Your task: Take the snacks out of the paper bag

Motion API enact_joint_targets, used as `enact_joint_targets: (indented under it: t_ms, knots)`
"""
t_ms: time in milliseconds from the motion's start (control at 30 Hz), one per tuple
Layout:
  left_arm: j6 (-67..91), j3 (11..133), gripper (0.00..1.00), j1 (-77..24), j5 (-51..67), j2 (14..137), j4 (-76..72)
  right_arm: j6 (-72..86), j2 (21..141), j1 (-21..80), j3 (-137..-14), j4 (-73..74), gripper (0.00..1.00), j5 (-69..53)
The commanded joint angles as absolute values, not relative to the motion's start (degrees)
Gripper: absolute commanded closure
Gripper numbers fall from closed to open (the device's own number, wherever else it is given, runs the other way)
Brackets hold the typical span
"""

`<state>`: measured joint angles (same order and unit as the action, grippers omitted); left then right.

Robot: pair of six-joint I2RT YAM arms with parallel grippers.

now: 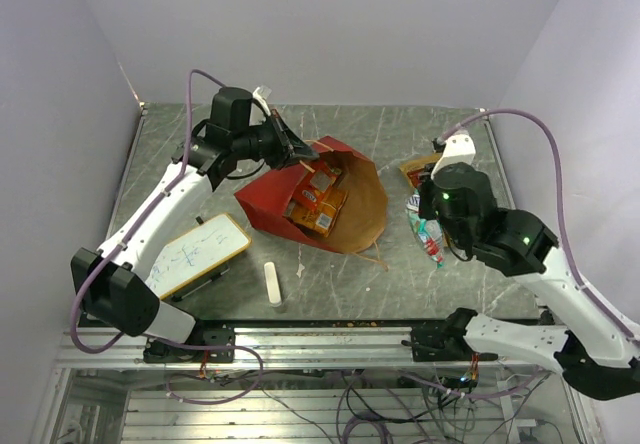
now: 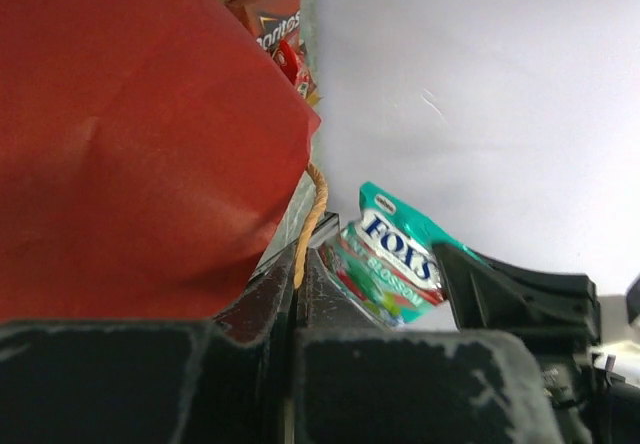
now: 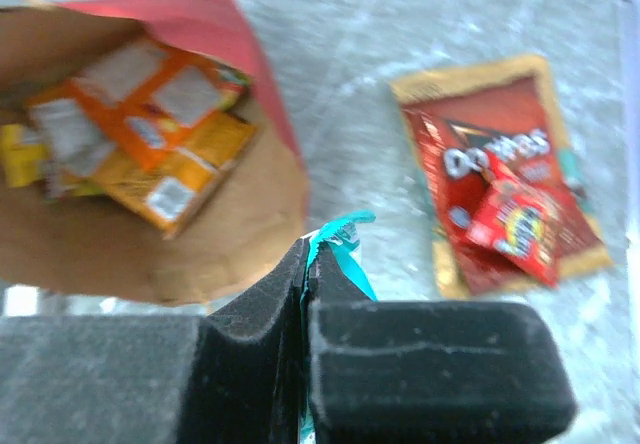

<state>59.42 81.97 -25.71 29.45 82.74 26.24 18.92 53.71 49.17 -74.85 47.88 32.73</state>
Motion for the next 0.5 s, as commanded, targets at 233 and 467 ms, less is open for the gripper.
enact_joint_targets:
  t_ms: [233, 467]
  knots:
    - [56.6, 83.1, 0.93, -25.2, 31.6, 79.7, 28.1, 14.9, 72.1, 32.5, -78.1, 46.0, 1.0, 53.8]
    - [57.4, 82.1, 0.93, -25.2, 31.3, 78.8, 27.3, 21.8, 87.1, 19.6, -87.6, 42.3, 1.0, 45.0]
